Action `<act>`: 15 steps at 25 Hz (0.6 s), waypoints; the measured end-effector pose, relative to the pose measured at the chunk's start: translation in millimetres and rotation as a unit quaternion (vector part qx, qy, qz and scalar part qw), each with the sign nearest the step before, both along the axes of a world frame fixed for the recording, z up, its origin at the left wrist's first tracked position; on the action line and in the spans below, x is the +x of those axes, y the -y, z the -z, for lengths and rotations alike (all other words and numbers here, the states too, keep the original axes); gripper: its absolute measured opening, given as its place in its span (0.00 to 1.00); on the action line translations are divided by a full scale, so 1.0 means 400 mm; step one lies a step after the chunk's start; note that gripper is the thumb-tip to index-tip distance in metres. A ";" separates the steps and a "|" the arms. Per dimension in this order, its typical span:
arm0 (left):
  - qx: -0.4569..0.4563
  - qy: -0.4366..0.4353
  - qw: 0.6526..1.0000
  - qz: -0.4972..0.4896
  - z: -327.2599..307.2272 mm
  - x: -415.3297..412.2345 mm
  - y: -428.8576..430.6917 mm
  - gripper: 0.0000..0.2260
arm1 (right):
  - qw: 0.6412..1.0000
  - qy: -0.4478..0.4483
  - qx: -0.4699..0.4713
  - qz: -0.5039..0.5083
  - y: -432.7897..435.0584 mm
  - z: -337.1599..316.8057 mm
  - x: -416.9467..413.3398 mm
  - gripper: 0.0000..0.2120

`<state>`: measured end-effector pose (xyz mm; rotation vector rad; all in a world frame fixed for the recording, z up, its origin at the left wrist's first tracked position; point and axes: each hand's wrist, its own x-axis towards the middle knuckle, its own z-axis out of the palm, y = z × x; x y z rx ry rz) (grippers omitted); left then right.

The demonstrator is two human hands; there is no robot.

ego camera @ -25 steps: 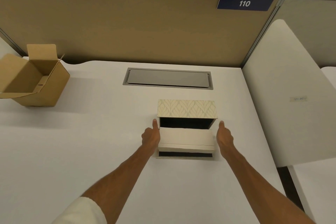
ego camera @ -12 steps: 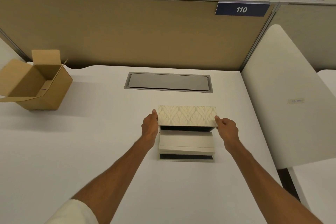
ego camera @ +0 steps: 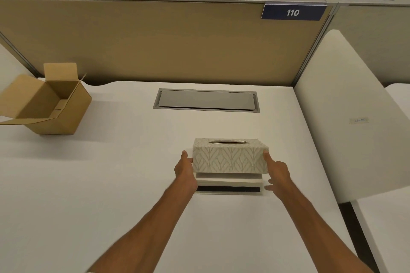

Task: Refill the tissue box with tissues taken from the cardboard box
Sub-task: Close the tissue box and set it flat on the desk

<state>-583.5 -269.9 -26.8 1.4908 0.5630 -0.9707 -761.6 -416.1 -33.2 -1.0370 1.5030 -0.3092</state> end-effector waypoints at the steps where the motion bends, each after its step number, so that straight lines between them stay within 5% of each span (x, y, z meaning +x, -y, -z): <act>1: -0.016 -0.036 0.999 -0.008 -0.006 -0.001 -0.006 0.23 | 0.999 0.025 0.032 0.018 -0.006 -0.002 -0.002 0.36; 9: -0.073 -0.091 0.993 -0.002 -0.035 0.000 -0.001 0.33 | 0.975 0.147 0.153 0.060 -0.019 -0.008 -0.010 0.40; 15: -0.064 -0.106 0.992 0.031 -0.025 -0.019 0.002 0.16 | 0.959 0.193 0.182 0.098 -0.040 0.008 -0.005 0.32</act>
